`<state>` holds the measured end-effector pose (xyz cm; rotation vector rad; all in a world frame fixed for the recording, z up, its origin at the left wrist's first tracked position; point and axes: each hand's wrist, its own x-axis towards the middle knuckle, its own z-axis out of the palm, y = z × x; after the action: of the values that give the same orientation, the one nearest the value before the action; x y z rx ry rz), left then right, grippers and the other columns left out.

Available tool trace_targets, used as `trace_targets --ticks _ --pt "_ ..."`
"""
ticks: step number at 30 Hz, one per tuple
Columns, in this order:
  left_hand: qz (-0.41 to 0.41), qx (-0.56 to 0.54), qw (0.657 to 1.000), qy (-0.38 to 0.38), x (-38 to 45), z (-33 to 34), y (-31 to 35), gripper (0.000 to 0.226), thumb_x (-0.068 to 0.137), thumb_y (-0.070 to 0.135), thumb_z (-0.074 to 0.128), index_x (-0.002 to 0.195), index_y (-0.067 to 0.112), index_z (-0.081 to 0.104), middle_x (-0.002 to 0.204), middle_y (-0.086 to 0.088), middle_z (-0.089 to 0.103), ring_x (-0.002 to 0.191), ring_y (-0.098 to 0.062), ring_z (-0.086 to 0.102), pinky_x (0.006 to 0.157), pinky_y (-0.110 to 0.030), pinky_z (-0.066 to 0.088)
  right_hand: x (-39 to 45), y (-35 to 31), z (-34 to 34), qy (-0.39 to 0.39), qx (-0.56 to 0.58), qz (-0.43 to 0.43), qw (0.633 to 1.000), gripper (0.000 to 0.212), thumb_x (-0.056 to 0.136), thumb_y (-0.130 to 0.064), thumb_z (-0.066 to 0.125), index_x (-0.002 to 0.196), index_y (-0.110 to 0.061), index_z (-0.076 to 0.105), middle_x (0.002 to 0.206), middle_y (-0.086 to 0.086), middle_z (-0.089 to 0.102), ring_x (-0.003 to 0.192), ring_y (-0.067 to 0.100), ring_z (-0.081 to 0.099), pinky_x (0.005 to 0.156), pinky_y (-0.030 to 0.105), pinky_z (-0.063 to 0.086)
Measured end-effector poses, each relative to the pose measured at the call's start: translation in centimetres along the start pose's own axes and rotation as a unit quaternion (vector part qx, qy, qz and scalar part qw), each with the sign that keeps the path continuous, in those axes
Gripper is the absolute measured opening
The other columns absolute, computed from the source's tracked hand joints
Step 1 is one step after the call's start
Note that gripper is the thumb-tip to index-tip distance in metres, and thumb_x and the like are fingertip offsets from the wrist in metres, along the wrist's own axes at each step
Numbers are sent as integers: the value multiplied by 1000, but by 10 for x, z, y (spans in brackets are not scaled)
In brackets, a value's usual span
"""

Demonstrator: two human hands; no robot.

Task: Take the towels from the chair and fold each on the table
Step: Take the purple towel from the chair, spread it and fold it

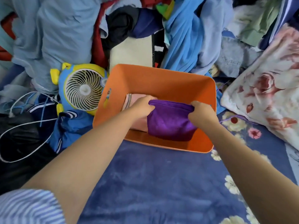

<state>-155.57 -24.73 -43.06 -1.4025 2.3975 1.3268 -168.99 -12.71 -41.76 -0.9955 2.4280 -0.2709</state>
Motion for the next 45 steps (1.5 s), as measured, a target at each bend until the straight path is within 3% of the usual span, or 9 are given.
trace_targets --ticks 5,10,19,24,28,30,34,40,45 --pt "-55 68 994 -57 67 38 -28 25 95 12 47 115 -1 51 123 -18 56 92 -24 50 71 -26 34 64 5 44 -103 -40 117 987 20 87 -3 41 89 2 61 113 21 62 95 34 58 70 29 39" --pt "-49 39 998 -33 122 60 -35 39 95 16 49 132 6 43 134 -13 51 122 -27 48 96 -28 38 115 15 62 -62 -38 182 981 31 91 -7 43 118 1 56 127 21 55 117 34 53 87 34 46" --pt "-51 24 995 80 168 96 -48 32 94 12 52 121 1 40 115 -18 58 106 -32 56 77 -32 39 166 39 105 40 -50 179 982 38 93 -2 42 130 -1 33 135 20 43 125 33 44 103 38 37" --pt "34 95 987 129 166 104 -58 40 89 4 55 126 0 41 130 -17 46 116 -32 49 90 -31 38 162 43 126 114 -123 146 975 38 94 -1 37 131 0 32 133 20 38 121 33 41 103 38 34" --pt "181 264 937 139 158 104 -80 38 84 11 64 118 -4 57 133 -24 48 126 -40 45 102 -44 40 141 54 148 147 -173 -82 970 44 75 -12 68 118 -6 58 121 24 55 107 39 56 87 45 49" --pt "125 316 935 99 150 101 -91 56 90 33 55 138 7 42 151 -19 27 143 -39 16 115 -47 16 130 60 162 85 -150 -128 977 49 80 -32 63 126 -15 56 136 26 46 124 43 45 100 59 34" --pt "80 358 929 53 149 109 -107 67 95 50 34 150 25 6 158 -4 -10 144 -31 -17 116 -46 -8 128 71 174 -58 -154 -87 983 59 95 -53 23 146 -36 0 156 7 -18 143 28 -18 112 53 -12" --pt "60 376 925 23 154 114 -106 54 97 48 28 147 42 7 158 -4 -15 144 -30 -19 116 -48 -8 140 66 164 -156 -165 -60 972 61 95 -53 23 145 -37 -9 153 3 -28 141 25 -25 113 50 -13" --pt "41 370 928 -15 144 94 -80 54 99 37 33 149 32 12 159 -6 -7 146 -28 -10 118 -44 1 126 51 139 -171 -175 -53 968 59 99 -39 27 146 -33 -6 155 5 -21 143 26 -18 116 48 -6"
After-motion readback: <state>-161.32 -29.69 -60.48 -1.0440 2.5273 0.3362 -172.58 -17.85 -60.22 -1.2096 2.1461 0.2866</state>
